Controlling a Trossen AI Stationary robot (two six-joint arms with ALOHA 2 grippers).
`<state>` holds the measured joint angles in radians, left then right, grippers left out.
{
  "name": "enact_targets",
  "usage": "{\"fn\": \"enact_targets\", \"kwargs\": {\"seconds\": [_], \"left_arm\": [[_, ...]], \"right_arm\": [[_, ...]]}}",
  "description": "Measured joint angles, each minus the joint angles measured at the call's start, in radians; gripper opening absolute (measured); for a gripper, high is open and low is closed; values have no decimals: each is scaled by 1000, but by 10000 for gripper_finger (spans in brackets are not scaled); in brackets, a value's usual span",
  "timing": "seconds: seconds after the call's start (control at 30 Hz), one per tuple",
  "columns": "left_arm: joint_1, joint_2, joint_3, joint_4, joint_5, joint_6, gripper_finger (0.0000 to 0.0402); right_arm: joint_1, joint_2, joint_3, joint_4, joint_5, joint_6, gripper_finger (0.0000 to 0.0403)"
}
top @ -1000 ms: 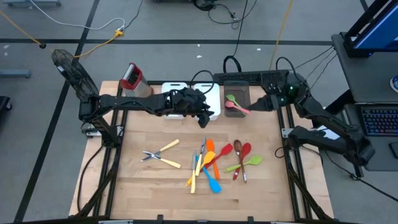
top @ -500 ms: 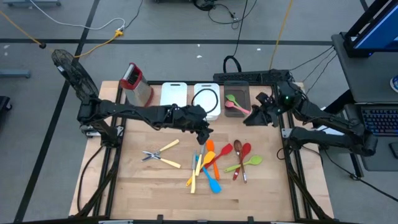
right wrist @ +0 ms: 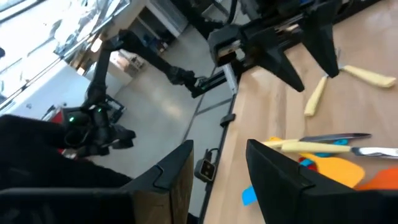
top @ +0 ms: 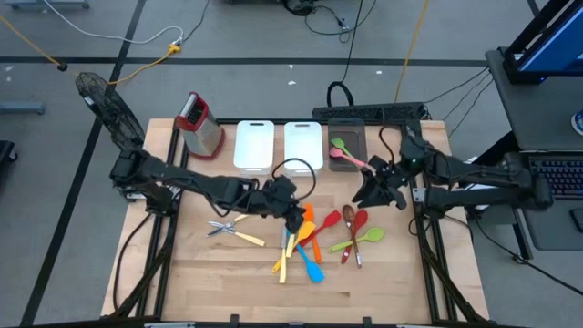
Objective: Pick & Place Kitchen Items
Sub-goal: Put the blue spatula into the black bin
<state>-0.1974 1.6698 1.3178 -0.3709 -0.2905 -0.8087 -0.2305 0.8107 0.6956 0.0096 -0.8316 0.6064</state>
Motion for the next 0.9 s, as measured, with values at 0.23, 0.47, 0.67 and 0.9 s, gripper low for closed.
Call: {"fn": "enact_targets", "kwargs": {"seconds": [0.23,0.47,0.67,0.9], "left_arm": [[-45,63,1,-10,4,3,186],[-45,160,0,28,81,80,186],[-30,173,0,26,157,44,186],[-28,180,22,21,186,51,186]], "right_arm": [[48,15,0,1,34,-10,139],[56,18,-1,1,77,-9,139],[56,20,-1,1,106,-12,139],[56,26,-1,-2,133,-17,139]]}}
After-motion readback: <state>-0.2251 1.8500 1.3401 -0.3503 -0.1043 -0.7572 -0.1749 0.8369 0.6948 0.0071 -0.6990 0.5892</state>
